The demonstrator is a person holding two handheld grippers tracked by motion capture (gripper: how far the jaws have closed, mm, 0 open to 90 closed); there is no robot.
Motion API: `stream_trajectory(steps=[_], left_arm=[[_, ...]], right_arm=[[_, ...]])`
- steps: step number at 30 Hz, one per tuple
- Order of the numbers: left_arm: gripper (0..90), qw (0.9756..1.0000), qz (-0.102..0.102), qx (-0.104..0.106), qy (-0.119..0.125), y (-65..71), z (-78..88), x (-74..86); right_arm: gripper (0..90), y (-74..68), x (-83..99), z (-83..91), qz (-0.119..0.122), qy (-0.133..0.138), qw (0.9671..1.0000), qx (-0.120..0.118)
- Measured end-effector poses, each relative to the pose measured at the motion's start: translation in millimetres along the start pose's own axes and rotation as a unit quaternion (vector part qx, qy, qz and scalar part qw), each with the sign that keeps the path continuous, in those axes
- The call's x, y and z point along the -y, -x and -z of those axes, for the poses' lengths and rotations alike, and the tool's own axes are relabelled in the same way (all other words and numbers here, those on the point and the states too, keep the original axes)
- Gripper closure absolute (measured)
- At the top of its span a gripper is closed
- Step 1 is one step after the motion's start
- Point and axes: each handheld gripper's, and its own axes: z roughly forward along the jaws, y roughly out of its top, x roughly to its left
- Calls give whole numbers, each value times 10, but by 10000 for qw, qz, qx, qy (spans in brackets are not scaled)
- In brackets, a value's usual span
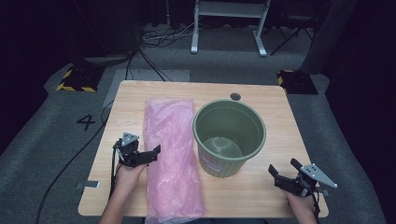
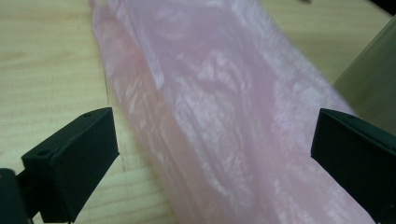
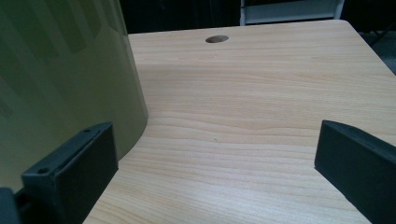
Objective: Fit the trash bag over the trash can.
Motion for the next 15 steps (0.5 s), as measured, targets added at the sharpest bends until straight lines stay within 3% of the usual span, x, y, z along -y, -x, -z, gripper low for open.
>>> stream_trajectory(steps=[3, 6, 11, 13, 15], left_arm=[[22, 9996, -55, -189, -195, -2, -75, 21], [60, 9987, 72, -203, -460, -3, -145, 40], [81, 9960, 163, -403, -777, 33, -256, 67], [110, 9954, 50, -572, -768, 73, -266, 78], [153, 9952, -36, -572, -790, 119, -270, 89]], right_arm=[[0, -16, 7, -13, 27, -14, 10000, -48], [0, -8, 20, -17, -55, -33, 9999, -121], [0, 48, 45, -2, -167, 13, 9998, -94], [0, 68, 45, 9, -270, 32, 9996, -101], [0, 79, 48, 16, -338, 57, 9994, -108]])
